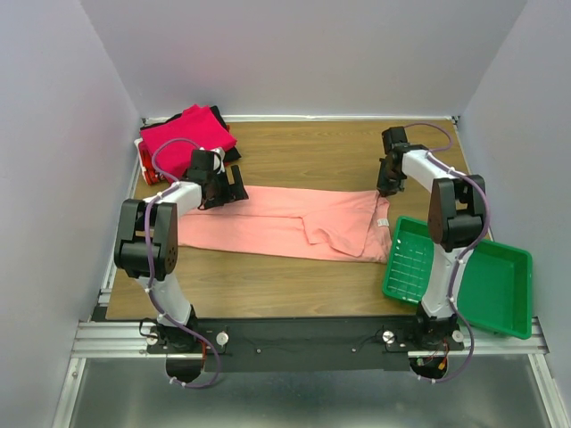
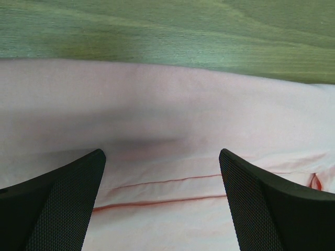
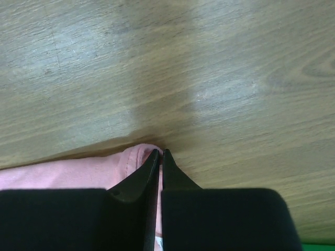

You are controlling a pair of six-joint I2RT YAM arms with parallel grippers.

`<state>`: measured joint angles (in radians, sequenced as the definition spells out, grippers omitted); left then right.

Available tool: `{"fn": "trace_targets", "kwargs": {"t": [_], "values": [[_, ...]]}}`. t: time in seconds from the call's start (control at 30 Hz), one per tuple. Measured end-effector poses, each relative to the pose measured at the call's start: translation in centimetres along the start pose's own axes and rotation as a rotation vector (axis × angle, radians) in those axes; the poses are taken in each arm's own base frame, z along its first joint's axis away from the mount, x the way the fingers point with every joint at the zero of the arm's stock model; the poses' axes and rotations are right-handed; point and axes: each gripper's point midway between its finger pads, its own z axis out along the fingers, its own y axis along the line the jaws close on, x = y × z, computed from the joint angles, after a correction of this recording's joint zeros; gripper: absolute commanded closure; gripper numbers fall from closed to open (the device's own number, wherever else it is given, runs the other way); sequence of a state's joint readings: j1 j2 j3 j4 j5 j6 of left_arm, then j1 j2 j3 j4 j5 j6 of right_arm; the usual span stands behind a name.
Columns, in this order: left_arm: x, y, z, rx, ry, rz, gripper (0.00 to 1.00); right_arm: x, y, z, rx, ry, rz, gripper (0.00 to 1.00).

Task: Fold and stack the t-shirts
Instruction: Fold the tshirt

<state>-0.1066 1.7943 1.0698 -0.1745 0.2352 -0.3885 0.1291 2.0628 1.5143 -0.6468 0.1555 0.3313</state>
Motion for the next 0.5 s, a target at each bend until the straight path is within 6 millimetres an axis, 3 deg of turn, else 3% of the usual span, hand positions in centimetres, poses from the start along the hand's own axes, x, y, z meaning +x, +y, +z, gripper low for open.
{"fn": "trace_targets", "kwargs": {"t": [0.23,0.37,0.5], "values": [[0.0,0.1,0.0,0.004,-0.013,0.001,0.02,0.2,0.2,0.0,-0.016,0.0,0.0,0.6],[-0.1,0.1,0.0,0.006,-0.022,0.003,0.02,1.1,0.0,-0.3,-0.03,0.011,0.008,0.55],[-0.1,0.1,0.0,0.006,-0.024,0.003,0.02,2.0,-0.3,-0.7,-0.037,0.025,0.013,0.57]]}}
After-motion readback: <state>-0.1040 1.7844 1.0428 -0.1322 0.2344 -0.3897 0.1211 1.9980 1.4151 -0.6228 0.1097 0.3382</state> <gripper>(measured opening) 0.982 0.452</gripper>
